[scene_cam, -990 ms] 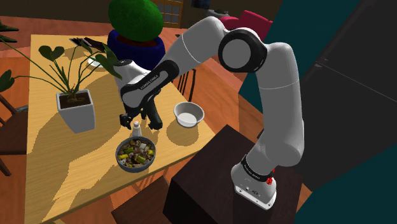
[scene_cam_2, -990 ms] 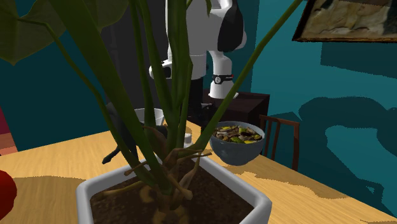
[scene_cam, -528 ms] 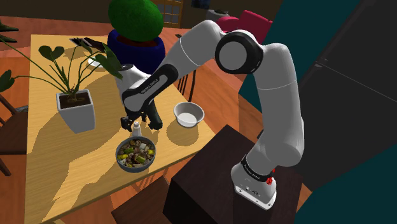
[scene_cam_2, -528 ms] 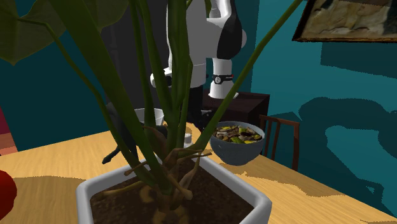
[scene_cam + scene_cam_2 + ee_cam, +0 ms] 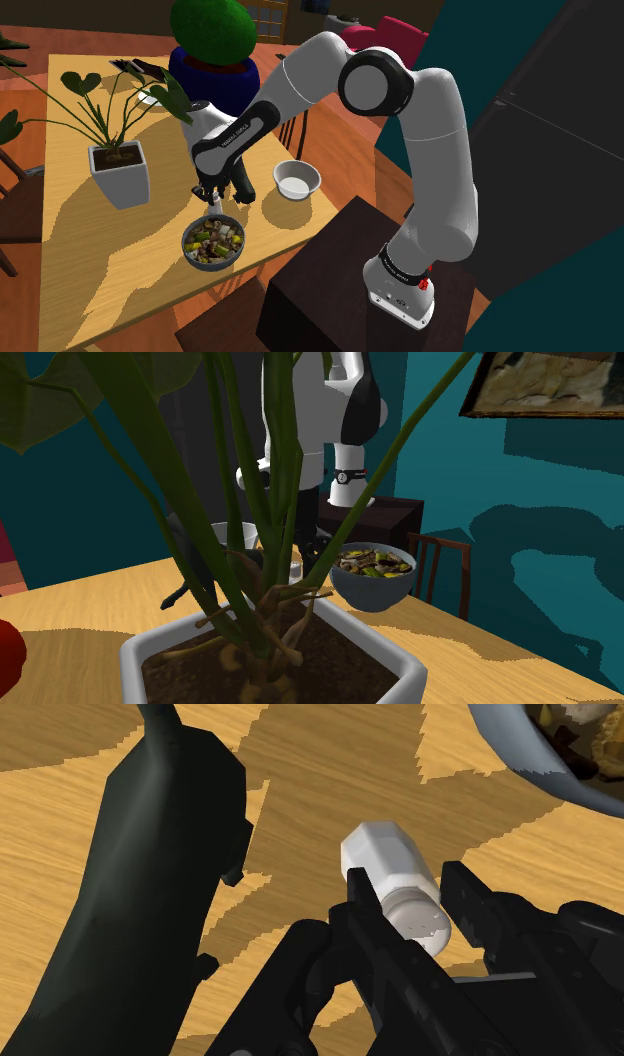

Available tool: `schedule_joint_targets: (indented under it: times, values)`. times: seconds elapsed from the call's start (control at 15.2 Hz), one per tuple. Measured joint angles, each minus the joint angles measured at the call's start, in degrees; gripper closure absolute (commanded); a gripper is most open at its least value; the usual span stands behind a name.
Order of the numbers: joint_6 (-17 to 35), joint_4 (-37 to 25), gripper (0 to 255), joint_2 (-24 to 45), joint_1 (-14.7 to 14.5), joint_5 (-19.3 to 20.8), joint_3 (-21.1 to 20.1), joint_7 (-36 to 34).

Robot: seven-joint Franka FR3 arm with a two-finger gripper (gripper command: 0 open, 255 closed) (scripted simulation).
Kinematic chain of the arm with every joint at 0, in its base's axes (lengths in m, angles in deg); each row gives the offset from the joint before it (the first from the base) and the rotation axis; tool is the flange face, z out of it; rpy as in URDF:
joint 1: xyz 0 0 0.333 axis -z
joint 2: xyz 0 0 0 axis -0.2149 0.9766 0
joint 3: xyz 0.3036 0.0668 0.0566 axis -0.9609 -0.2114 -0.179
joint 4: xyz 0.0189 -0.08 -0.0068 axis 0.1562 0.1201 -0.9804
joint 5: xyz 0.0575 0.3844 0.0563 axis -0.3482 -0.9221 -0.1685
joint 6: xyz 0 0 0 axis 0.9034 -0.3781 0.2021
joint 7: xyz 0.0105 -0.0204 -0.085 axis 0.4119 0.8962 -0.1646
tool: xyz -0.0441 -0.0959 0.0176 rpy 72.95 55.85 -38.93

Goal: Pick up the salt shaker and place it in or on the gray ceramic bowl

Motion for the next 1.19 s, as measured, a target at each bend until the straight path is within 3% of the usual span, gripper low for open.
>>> schedule_joint_targets:
  times: [0.4, 1.19]
  values:
    - [-0.14, 0.26, 255, -0.38, 0.05, -0.06, -0.05, 0.04]
    - [-5.88, 1.12, 255, -7.06, 0.88, -1.62, -1.25, 1.18]
